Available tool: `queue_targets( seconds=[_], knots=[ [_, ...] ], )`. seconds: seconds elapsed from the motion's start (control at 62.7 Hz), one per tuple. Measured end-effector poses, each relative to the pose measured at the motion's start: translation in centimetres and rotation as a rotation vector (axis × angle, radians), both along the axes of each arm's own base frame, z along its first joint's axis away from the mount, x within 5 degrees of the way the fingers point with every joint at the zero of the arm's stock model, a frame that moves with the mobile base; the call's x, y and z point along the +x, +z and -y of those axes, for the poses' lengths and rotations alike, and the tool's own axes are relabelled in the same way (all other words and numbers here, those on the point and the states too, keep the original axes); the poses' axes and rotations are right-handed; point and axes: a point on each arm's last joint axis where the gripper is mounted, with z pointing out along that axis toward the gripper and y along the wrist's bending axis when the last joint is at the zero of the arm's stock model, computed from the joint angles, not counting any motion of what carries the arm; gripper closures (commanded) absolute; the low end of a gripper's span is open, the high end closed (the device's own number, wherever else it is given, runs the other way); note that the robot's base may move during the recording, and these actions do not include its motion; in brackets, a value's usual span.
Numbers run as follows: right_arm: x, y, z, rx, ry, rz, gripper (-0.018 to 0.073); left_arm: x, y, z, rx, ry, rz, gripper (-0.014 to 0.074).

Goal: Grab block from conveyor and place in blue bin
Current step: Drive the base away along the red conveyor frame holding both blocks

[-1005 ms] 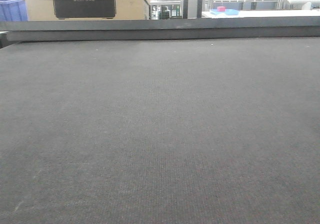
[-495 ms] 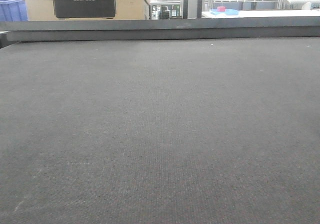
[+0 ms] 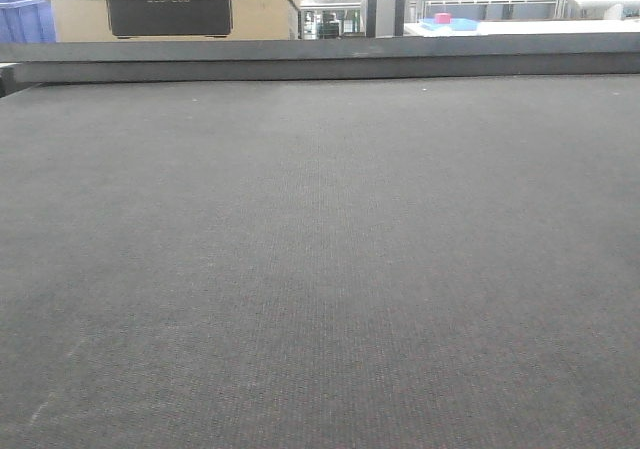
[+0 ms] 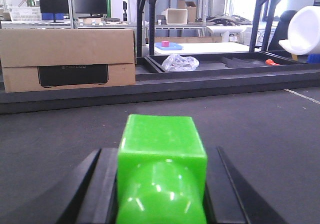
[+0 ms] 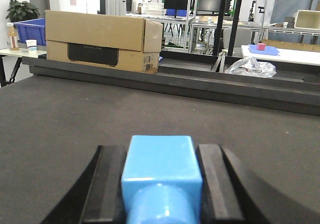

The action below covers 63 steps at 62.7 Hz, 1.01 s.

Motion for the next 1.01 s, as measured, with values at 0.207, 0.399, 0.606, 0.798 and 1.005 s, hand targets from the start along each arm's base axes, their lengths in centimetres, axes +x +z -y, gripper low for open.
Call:
queue_targets(
  seconds=[0.207,0.399,0.606,0.798,1.005],
  knots=[
    [0.00,0.00,0.00,0.000,0.000,0.000,0.0727,0.00,0.00,0.00,0.000,0.000,0.000,0.0707],
    [0.00,0.00,0.00,0.000,0.000,0.000,0.0727,0.00,0.00,0.00,0.000,0.000,0.000,0.0707],
    [0.00,0.00,0.00,-0.002,0.000,0.001,0.0727,0.00,0.00,0.00,0.000,0.000,0.000,0.0707],
    [0.00,0.00,0.00,-0.002,0.000,0.001,0.0727,0.00,0.00,0.00,0.000,0.000,0.000,0.0707],
    [0.00,0.00,0.00,-0.002,0.000,0.001,0.0727,0.00,0.00,0.00,0.000,0.000,0.000,0.0707]
  ],
)
